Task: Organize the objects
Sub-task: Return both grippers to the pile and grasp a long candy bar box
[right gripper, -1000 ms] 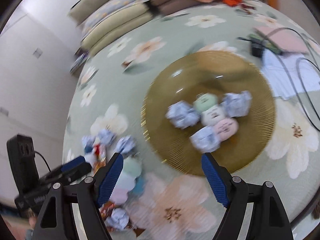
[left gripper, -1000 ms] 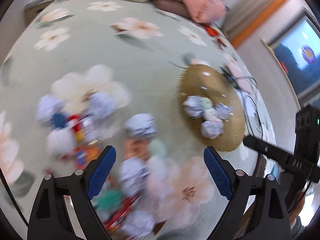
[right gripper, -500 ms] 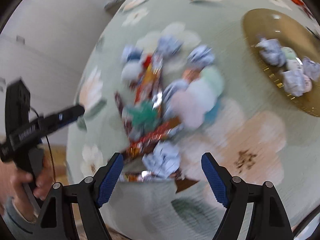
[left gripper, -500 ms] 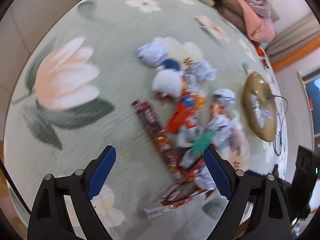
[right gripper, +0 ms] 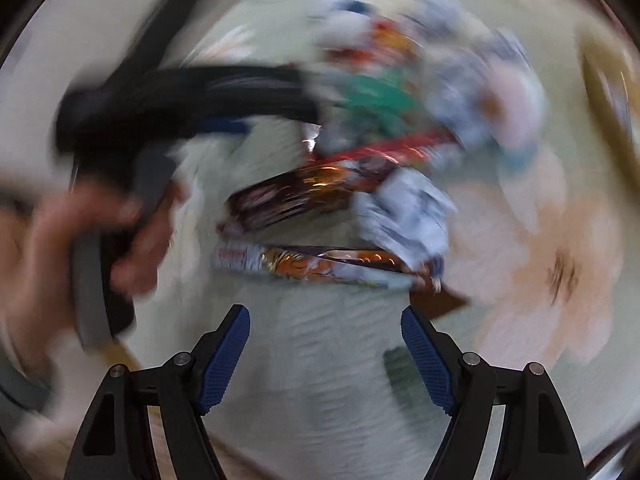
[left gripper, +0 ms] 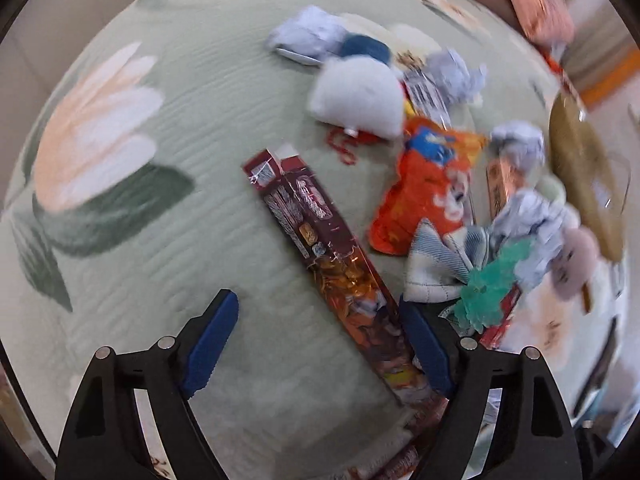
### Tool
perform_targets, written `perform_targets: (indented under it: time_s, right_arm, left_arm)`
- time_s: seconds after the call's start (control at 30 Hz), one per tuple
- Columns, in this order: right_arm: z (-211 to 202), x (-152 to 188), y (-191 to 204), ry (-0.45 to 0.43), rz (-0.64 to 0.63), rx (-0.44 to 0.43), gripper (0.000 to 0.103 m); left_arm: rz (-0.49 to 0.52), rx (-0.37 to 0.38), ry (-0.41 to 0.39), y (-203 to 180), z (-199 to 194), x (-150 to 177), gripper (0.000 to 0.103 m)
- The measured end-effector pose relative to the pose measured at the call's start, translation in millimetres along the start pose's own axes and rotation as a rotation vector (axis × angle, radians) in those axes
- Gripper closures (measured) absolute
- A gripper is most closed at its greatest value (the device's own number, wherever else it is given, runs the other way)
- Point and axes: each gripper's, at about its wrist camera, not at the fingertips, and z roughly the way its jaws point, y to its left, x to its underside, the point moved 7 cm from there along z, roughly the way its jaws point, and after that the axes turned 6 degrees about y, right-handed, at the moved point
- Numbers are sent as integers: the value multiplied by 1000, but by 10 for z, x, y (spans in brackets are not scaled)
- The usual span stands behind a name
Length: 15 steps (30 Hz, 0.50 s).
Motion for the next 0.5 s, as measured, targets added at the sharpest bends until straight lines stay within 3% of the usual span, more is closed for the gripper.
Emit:
perform_targets:
  time_s: [0.1,0.13,0.2,0.33,0.43,0.5]
  right_arm:
    - [170,-8,268,-12,-260,162,27]
    - [224,-23,322,-15,-314,189,29]
    - [299,-57,381,-25,-381,215,30]
    - [440,-109,403,-31,-510,311,30]
    - [515,-144,380,-1,-513,291,34]
    - [513,-130,345,46,-460,209,56]
  left_arm:
    - [67,-35,-11,-62,6,23,24]
    - [83,-30,-17,-47,-8,35,28]
    - [106,-8,-32,37,-69,64,47]
    - [95,62,-10,242,-154,92,63]
    - [129,-15,-9,414,-211,95,69]
    - [143,-57,-6,520,-247,90,69]
